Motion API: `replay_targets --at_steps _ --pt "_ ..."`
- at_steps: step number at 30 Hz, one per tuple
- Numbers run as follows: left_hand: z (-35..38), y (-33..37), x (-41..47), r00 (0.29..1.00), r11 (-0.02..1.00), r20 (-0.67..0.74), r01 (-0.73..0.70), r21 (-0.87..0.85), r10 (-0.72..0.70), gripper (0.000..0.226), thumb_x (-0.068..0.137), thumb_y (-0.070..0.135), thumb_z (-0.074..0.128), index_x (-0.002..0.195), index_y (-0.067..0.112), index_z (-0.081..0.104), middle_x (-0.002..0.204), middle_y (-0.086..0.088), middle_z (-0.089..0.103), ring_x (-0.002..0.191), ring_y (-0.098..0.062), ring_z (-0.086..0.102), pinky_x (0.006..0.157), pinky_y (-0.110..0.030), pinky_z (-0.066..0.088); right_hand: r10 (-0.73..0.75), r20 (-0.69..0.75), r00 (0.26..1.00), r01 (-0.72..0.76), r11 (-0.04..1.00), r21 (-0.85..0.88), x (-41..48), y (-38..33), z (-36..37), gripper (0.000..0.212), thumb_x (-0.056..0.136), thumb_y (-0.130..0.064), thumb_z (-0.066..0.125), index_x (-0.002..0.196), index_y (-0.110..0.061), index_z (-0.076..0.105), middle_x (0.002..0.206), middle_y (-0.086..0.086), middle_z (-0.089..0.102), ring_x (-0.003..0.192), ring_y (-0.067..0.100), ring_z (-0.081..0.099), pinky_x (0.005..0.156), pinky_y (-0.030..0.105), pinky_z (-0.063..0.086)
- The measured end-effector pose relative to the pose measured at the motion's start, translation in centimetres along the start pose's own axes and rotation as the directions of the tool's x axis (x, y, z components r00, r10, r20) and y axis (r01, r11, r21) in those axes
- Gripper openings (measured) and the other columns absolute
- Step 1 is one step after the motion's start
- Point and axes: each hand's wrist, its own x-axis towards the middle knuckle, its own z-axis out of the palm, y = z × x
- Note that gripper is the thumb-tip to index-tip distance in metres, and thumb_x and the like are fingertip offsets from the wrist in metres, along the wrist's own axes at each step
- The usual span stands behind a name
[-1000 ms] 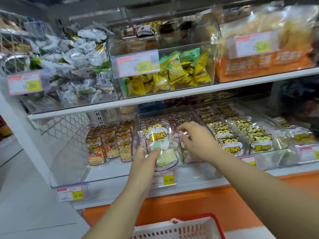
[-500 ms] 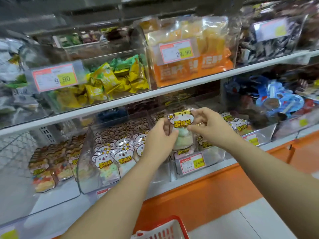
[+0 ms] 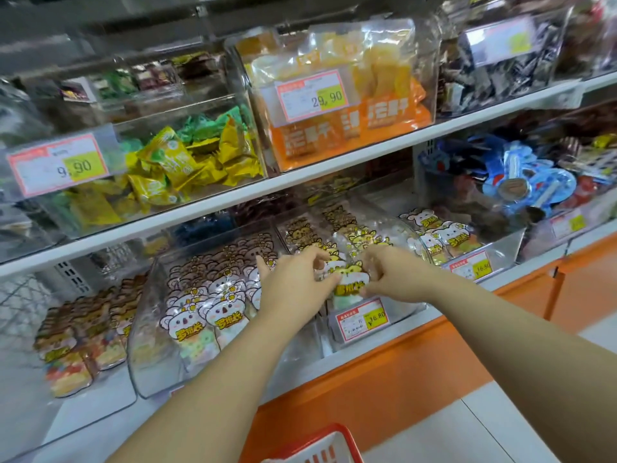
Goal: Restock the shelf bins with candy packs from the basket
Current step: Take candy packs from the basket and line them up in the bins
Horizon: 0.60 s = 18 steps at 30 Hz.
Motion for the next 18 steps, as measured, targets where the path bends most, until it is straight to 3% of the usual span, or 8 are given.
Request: replay_targets --at_steps 3,8,14,18 --pt "0.1 0.0 0.1 0.999 0.995 0.015 -0.052 0.083 0.051 0.014 0.093 0.048 0.062 0.099 0.036 0.068 0.085 0.021 0.060 0.116 -0.012 0.053 0.120 -0.060 -0.006 -0.022 -0.016 1.000 0.021 0.999 -0.029 0.0 -0.4 -0.1 0.030 0.085 -0.024 0.075 0.100 -0.022 0.050 0.078 -0.009 0.052 0.066 0.005 0.049 0.055 0.023 0.036" --pt "0.9 0.2 0.2 0.988 0.978 0.120 -0.113 0.176 0.093 0.011 0.093 0.041 0.064 0.084 0.035 0.063 0.088 0.014 0.068 0.112 -0.015 0.056 0.117 -0.063 -0.013 -0.075 -0.091 0.993 0.057 0.980 -0.191 0.7 -0.8 -0.3 0.013 0.082 -0.014 0.073 0.092 -0.019 0.066 0.085 -0.005 0.066 0.083 0.018 0.062 0.074 0.032 0.052" --pt "2.4 1.0 0.0 0.976 0.923 0.155 -0.195 0.332 0.150 0.008 0.093 0.032 0.066 0.090 0.033 0.059 0.099 0.009 0.067 0.111 -0.021 0.060 0.118 -0.065 -0.011 -0.036 -0.110 0.993 0.001 0.952 -0.305 0.7 -0.5 1.3 0.013 0.084 -0.008 0.059 0.085 -0.021 0.061 0.086 -0.003 0.067 0.083 0.023 0.063 0.074 0.034 0.054" --pt "2.5 0.0 -0.7 0.982 0.938 0.073 -0.185 0.292 0.171 0.021 0.096 0.033 0.062 0.116 0.035 0.056 0.116 0.013 0.060 0.113 -0.015 0.061 0.121 -0.060 -0.009 -0.059 -0.167 0.984 0.010 0.961 -0.277 0.1 -0.2 1.2 0.013 0.086 -0.016 0.061 0.086 -0.028 0.056 0.087 -0.005 0.066 0.082 0.022 0.063 0.072 0.036 0.056"
